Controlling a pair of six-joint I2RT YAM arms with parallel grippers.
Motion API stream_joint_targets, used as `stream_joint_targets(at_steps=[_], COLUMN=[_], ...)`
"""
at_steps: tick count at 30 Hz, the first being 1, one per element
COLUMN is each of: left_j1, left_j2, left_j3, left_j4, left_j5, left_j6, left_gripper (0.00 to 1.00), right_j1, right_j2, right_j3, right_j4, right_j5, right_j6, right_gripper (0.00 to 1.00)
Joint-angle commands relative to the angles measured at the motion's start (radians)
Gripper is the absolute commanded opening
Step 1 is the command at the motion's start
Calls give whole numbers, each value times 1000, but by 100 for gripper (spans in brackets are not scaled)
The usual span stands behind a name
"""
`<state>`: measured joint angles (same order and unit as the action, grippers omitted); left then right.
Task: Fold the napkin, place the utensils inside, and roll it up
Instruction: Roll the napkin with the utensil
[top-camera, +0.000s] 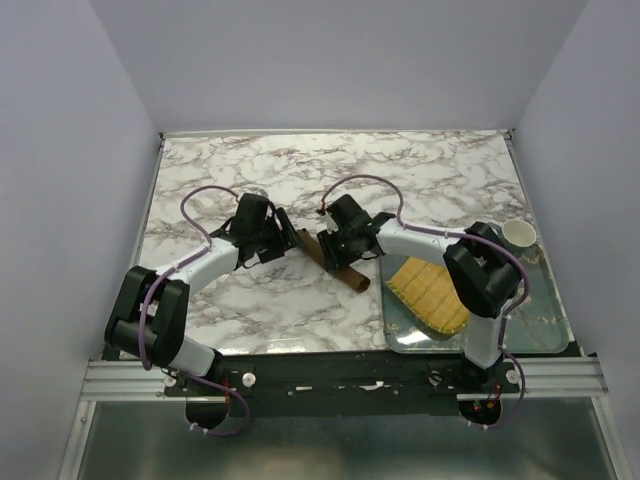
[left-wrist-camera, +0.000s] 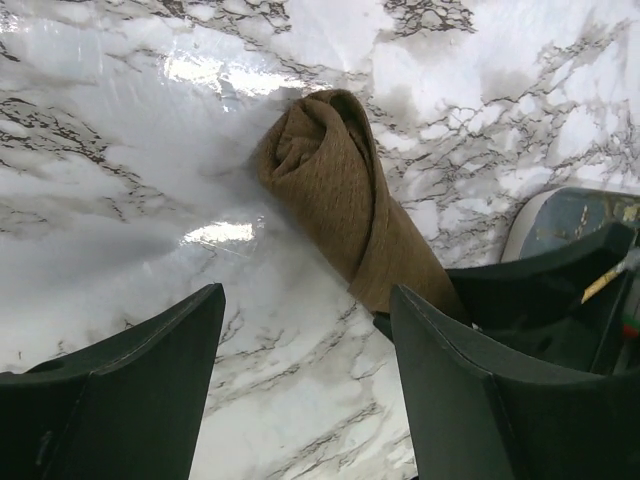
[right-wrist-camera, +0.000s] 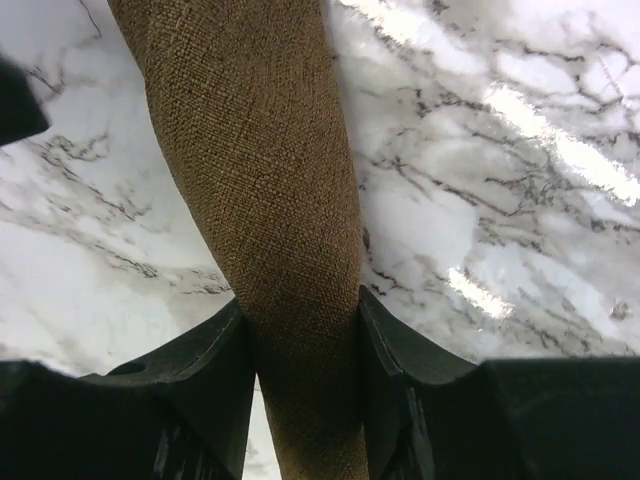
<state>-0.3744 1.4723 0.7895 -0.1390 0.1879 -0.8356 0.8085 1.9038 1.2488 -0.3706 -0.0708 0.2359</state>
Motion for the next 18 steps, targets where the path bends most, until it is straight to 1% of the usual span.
stream_joint_targets(at_steps=[1, 3, 4, 7, 10, 13, 16, 17, 18], left_j1=[-3, -1, -3, -8, -20, -29, -32, -32, -34], left_j2=[-24, -15, -9, 23, 52, 98, 132, 138, 143], left_j3=[1, -7, -7, 8, 30, 59, 53, 53, 50], left_j4=[-8, 13, 21, 42, 55, 44, 48, 53, 47], left_j5=[13, 27, 39, 61, 58, 48, 32, 28, 13], left_j6=[6, -6, -11, -20, -22, -16, -22, -23, -23], left_gripper=[76, 77, 77, 77, 77, 77, 75, 73, 70], right_j1=[-83, -101, -118, -140, -153, -160, -158, -160, -160], right_j2=[34, 58, 69, 106, 129, 135, 127, 126, 121], right_j3=[-9, 3, 9, 21, 23, 20, 23, 23, 23], right_j4=[50, 50, 47, 45, 45, 44, 44, 45, 45], right_j5=[-384, -443, -498, -566, -603, -607, -597, -592, -581], right_j6=[31, 34, 31, 23, 28, 29, 31, 32, 36], right_gripper=[48, 48, 48, 48, 48, 49, 49, 50, 51])
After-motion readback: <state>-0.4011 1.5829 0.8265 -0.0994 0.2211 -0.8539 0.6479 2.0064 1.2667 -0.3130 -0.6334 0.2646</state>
